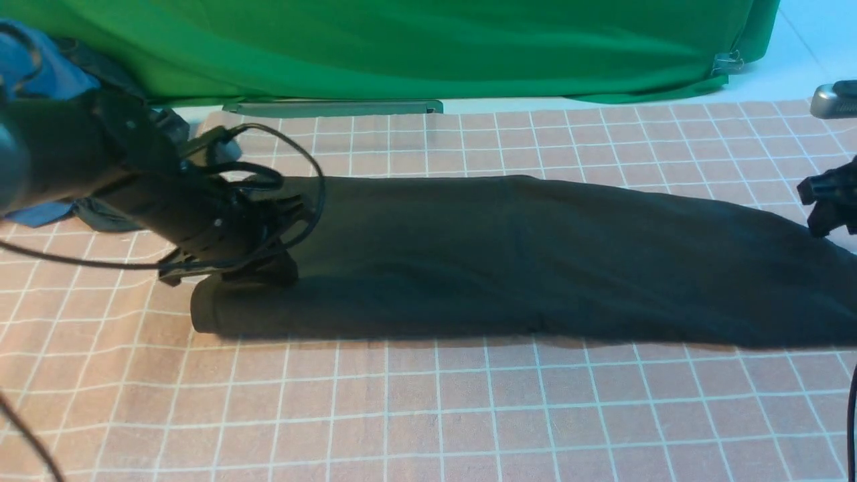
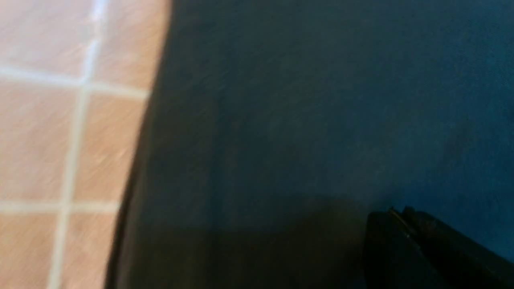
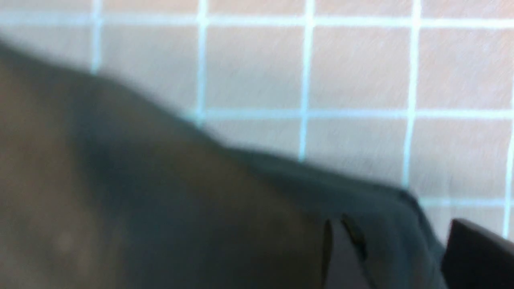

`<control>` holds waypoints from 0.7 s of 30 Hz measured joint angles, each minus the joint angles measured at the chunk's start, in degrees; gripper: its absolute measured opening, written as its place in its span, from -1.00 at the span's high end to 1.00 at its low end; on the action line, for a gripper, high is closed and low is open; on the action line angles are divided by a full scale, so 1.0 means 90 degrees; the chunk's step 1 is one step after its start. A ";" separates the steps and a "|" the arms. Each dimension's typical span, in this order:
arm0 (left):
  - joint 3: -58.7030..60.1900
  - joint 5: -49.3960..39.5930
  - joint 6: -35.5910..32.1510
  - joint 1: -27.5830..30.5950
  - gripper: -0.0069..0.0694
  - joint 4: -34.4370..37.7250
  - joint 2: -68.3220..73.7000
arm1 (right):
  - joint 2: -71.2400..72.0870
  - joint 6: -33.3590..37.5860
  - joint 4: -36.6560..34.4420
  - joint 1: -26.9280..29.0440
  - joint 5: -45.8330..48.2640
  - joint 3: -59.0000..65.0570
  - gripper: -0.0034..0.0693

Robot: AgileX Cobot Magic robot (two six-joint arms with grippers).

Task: Fold a long-sleeved shirt over a pink coffee tablecloth.
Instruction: 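Pull the folded dark garment lengthwise by its ends to straighten it flat on the table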

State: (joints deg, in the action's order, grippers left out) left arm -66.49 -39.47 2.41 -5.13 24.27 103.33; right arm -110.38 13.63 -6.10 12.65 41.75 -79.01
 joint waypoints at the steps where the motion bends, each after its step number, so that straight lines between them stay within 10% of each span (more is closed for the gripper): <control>1: -0.0099 -0.0047 0.0000 -0.0027 0.79 -0.0027 0.0125 | -0.0057 -0.0041 0.0017 0.0016 -0.0070 0.0000 -0.28; 11: -0.0331 -0.0091 0.0131 -0.0073 0.79 -0.0218 0.0770 | -0.0325 -0.0396 0.0130 0.0237 0.0248 0.0002 -0.45; 18: -0.0380 -0.0150 0.0305 -0.0095 0.79 -0.0440 0.0805 | -0.0451 -0.0340 0.0137 0.0277 0.0355 -0.0010 0.62; 21: -0.0383 -0.0153 0.0305 -0.0113 0.79 -0.0475 0.0805 | -0.0431 -0.0301 0.0168 0.0277 0.0380 -0.0124 0.64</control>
State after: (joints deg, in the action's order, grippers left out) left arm -69.93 -40.85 5.16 -6.14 19.99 110.57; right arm -114.25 10.93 -4.59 15.14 45.17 -80.13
